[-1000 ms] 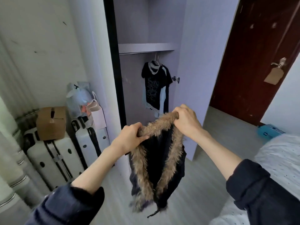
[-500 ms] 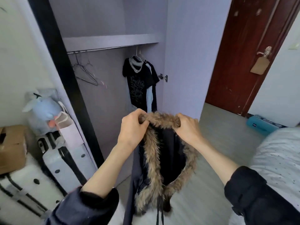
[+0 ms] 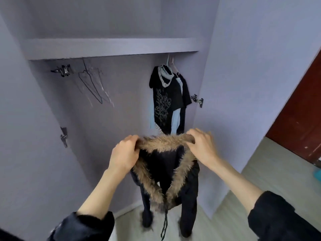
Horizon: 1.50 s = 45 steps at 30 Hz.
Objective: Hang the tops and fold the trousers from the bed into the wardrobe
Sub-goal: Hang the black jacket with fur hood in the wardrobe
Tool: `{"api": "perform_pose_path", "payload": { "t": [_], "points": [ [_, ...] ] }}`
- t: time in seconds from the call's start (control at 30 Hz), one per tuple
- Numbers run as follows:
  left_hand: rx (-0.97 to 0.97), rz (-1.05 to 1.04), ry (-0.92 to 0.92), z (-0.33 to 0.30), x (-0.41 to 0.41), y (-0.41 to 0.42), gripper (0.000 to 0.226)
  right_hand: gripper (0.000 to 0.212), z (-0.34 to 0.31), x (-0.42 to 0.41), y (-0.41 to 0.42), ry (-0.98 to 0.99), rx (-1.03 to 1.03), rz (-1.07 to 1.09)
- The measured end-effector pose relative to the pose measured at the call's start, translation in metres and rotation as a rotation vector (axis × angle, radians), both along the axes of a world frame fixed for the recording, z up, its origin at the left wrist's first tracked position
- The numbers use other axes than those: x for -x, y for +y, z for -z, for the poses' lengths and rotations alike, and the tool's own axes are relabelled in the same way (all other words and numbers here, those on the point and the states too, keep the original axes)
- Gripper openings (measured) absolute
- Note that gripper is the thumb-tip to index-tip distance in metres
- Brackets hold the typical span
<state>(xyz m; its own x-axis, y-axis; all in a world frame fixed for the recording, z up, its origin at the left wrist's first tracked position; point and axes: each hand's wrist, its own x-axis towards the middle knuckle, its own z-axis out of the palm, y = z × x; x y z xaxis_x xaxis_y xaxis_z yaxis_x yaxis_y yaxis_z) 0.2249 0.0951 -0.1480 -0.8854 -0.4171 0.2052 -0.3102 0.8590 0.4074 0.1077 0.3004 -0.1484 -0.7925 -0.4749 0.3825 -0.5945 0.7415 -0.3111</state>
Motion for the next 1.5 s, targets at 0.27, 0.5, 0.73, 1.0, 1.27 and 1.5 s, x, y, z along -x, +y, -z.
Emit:
{"api": "perform_pose_path", "payload": {
  "t": [0.27, 0.5, 0.73, 1.0, 1.27, 1.5],
  "points": [
    [-0.29, -0.171, 0.052, 0.028, 0.081, -0.075, 0.024, 0.023, 0.012, 0.107, -0.08, 0.035, -0.068, -0.215],
    [-0.663, -0.266, 0.16, 0.025, 0.134, -0.154, 0.019, 0.03, 0.022, 0.184, -0.189, -0.131, -0.189, -0.309],
    [-0.798, -0.406, 0.2, 0.016, 0.154, -0.213, 0.019, 0.018, 0.043, 0.234, -0.295, -0.34, -0.231, -0.475],
    [-0.745, -0.582, 0.285, 0.003, 0.147, -0.245, 0.017, 0.04, 0.01, 0.246, -0.445, -1.248, 0.457, -0.483],
    [-0.678, -0.729, 0.37, 0.002, 0.139, -0.272, 0.017, 0.016, -0.01, 0.252, -0.494, -1.372, 0.617, -0.293],
    [-0.719, -0.762, 0.405, 0.008, 0.151, -0.266, 0.022, 0.032, -0.014, 0.28, -0.479, -0.769, 0.634, -0.338]
  ]
}}
